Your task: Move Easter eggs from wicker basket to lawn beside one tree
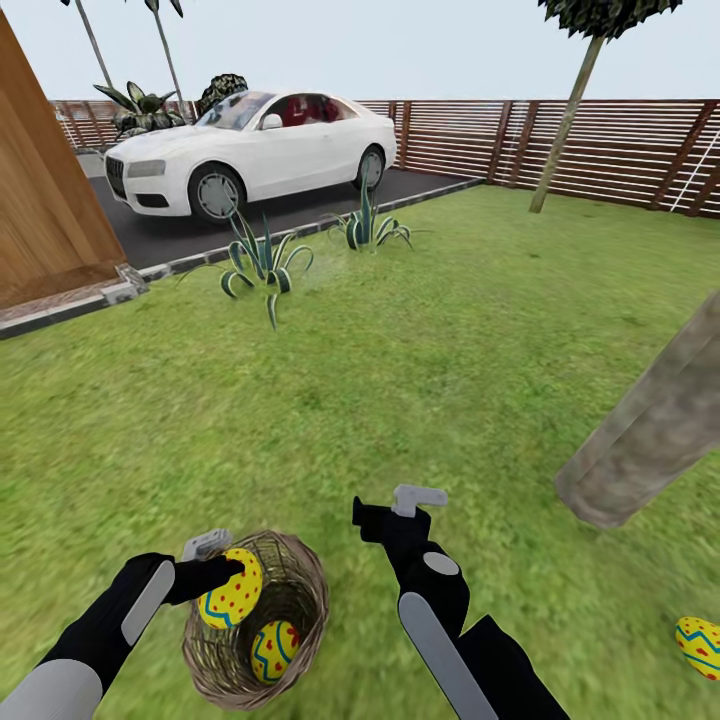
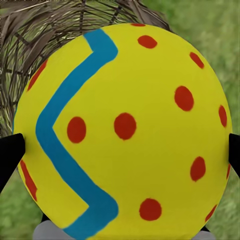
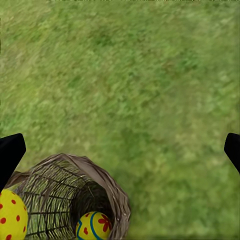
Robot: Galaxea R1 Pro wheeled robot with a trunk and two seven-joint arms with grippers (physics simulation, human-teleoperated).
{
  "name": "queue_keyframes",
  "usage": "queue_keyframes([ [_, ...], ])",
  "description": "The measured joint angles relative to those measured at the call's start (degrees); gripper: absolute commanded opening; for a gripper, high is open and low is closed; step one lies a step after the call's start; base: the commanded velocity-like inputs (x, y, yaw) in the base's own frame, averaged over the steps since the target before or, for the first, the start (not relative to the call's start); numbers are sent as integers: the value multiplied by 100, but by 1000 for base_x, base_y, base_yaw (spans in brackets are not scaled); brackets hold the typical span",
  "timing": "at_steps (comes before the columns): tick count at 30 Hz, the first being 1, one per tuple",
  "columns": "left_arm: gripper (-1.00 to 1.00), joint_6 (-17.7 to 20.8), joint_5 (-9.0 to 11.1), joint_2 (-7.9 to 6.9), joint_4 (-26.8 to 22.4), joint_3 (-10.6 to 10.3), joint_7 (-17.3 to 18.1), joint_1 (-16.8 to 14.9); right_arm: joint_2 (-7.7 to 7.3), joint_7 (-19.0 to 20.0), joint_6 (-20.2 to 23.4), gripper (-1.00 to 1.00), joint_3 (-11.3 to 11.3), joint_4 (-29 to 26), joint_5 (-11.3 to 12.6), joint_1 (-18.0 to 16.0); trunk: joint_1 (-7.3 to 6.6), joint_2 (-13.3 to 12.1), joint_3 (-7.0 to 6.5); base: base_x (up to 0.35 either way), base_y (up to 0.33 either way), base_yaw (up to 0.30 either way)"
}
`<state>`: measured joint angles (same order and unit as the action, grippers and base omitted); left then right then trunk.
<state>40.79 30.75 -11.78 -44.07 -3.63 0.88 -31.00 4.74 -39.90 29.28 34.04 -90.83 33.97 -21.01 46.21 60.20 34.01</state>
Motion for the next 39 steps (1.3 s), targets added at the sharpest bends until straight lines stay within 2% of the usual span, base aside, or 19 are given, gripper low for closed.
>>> queue_keyframes([
  [39,-100,-9,-10,6,-9,-9,-4,5,0,2,-2,100,0,1,0,4,-857,-1566,-701,0,0,0],
])
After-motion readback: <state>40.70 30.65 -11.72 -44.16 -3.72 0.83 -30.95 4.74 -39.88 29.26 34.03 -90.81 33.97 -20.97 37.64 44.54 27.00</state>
